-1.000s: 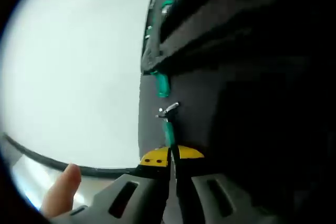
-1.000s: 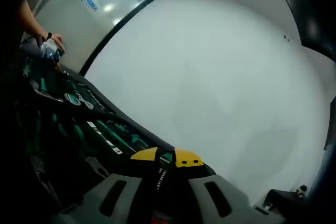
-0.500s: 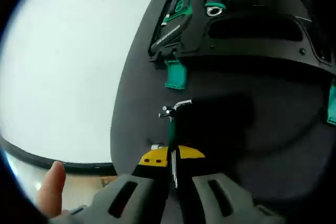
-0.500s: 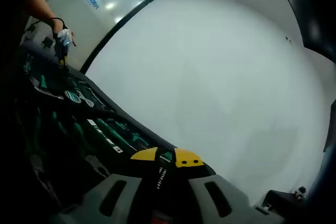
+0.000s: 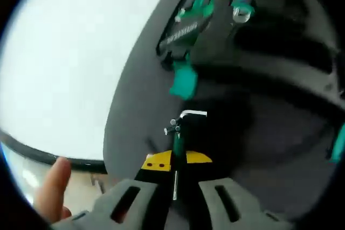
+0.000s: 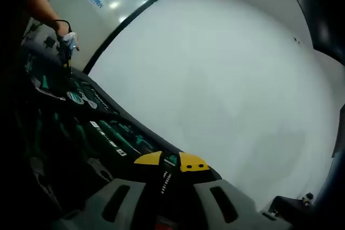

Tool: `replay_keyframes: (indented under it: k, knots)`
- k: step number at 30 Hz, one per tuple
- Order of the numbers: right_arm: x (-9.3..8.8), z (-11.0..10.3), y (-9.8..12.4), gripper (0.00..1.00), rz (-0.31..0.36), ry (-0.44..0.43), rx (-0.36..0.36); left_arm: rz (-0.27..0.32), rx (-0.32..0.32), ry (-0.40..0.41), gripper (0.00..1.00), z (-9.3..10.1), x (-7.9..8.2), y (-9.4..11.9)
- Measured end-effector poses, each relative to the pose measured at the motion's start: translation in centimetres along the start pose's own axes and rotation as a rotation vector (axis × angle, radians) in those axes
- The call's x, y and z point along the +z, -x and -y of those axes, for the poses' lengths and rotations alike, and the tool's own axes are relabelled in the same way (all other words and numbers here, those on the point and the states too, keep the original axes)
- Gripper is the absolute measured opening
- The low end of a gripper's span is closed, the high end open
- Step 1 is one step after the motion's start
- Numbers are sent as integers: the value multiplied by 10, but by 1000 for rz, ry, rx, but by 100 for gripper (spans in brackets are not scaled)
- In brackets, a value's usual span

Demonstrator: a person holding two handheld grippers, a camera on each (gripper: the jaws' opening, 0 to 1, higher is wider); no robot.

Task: Pick up the tools and put them into their designated positions in the toolbox.

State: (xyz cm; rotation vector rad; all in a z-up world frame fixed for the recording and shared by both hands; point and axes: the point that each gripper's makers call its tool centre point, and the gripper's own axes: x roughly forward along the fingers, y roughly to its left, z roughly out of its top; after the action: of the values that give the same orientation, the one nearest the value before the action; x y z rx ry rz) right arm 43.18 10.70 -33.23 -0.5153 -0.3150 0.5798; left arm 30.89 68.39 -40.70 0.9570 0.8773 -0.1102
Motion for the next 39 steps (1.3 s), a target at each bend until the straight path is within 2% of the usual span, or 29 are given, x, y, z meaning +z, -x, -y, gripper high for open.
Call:
replay_keyframes:
  k: [3, 4, 6, 7, 8, 9, 10, 12, 14, 18, 21, 22, 23, 24, 25, 26, 27, 28, 30, 32, 33, 34, 35, 36, 37, 38, 39]
  knots:
    - [0, -1, 0, 8, 0, 4, 4, 21, 34, -2, 2, 10, 21, 34]
    - [0, -1, 0, 8, 1, 3, 4, 26, 47, -1, 2, 9, 25, 38]
    - [1, 0, 0, 8, 4, -2, 2, 73, 120, -13, 2, 9, 48, 60]
    - [2, 0, 1, 8, 6, -5, 0, 102, 156, -56, 2, 19, 69, 76]
    - [2, 1, 1, 8, 8, -10, -2, 119, 164, -104, 2, 27, 82, 84]
    - [3, 1, 2, 8, 9, -12, -4, 147, 167, -157, 2, 41, 102, 93]
    - [3, 2, 2, 8, 10, -15, -5, 172, 170, -178, 2, 51, 116, 99]
    - [3, 2, 2, 8, 11, -16, -5, 218, 155, -247, 2, 75, 142, 107]
    - [3, 1, 4, 8, 12, -15, -2, 238, 118, -284, 2, 102, 161, 112]
    - [3, 0, 5, 8, 14, -14, 7, 224, 76, -340, 2, 135, 175, 110]
    - [4, 0, 6, 8, 17, -19, 8, 213, 52, -388, 4, 152, 170, 100]
    - [4, 0, 6, 8, 17, -21, 9, 219, 60, -382, 6, 153, 169, 99]
    - [4, 0, 6, 8, 19, -24, 9, 229, 85, -449, 6, 153, 170, 102]
    - [4, 0, 6, 8, 20, -26, 11, 221, 84, -436, 7, 156, 169, 105]
    - [4, -1, 6, 8, 20, -26, 13, 223, 72, -418, 7, 159, 169, 110]
    - [4, -1, 6, 8, 19, -24, 15, 242, 38, -362, 10, 164, 169, 115]
    - [3, -1, 5, 8, 18, -21, 17, 285, -8, -306, 17, 171, 172, 125]
    - [3, -2, 5, 8, 18, -19, 17, 328, -19, -271, 25, 173, 176, 134]
    - [4, -2, 6, 8, 20, -17, 15, 407, 34, -242, 22, 165, 180, 151]
    - [6, 0, 7, 8, 26, -25, 11, 475, 104, -92, 17, 150, 176, 156]
    - [7, 0, 7, 8, 28, -30, 11, 527, 134, -14, 14, 142, 177, 158]
    - [7, 0, 8, 8, 28, -34, 9, 625, 152, 127, 10, 133, 178, 161]
    - [7, 0, 8, 8, 26, -35, 9, 697, 168, 215, 10, 126, 179, 162]
    - [6, 0, 8, 8, 22, -30, 11, 780, 200, 369, 9, 113, 176, 161]
    - [6, -2, 8, 8, 17, -21, 13, 823, 184, 469, 5, 110, 175, 159]
    - [4, -4, 7, 8, 7, -4, 18, 872, 109, 576, 0, 117, 179, 157]
    - [4, -5, 7, 8, 1, 8, 21, 873, 81, 580, 0, 122, 181, 154]
